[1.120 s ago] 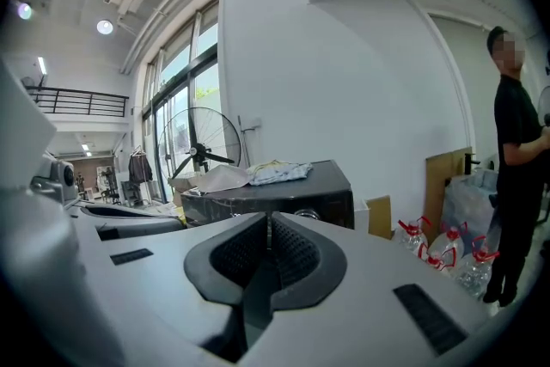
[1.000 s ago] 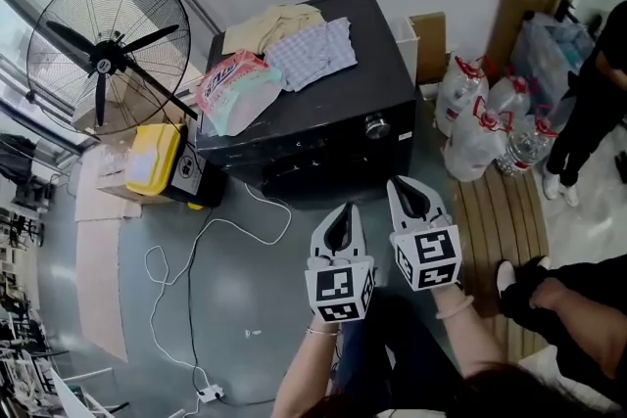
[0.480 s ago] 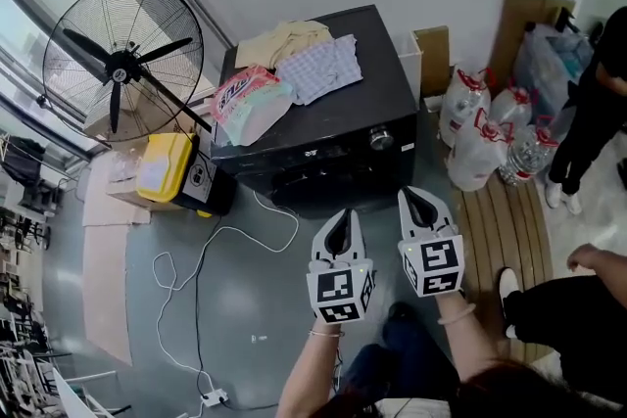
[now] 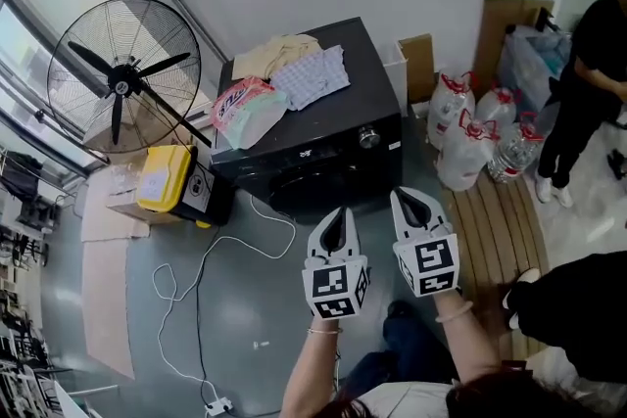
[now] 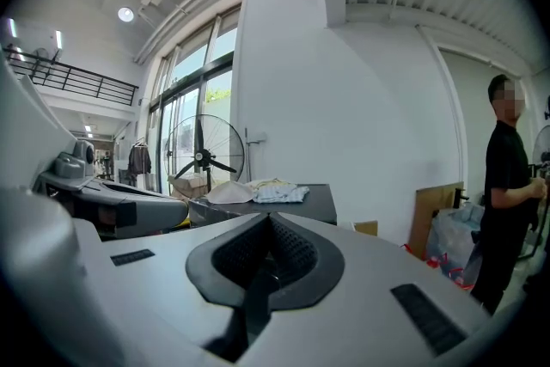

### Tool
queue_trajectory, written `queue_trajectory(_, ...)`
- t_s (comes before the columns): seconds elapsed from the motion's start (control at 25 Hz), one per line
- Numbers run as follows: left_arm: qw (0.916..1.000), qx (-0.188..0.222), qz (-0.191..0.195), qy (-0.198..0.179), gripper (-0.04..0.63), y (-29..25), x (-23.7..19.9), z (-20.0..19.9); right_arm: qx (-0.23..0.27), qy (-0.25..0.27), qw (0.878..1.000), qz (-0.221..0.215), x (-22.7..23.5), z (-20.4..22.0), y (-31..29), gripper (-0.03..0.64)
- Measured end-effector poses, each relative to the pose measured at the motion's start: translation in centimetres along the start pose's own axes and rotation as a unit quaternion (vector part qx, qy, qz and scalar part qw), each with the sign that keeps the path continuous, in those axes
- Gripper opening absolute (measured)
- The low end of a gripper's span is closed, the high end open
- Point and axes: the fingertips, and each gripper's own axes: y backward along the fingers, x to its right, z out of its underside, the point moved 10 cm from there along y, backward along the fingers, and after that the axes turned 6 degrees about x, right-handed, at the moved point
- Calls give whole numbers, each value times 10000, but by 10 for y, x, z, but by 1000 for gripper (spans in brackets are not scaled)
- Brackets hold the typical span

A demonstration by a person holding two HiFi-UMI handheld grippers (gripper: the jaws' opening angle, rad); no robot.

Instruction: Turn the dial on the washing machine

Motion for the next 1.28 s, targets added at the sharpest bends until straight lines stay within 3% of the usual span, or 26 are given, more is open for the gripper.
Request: queue_trajectory(1.28,9977,427,439,-281,14,114,42,-63,418,344,9984,-176,-48,-67,124,26)
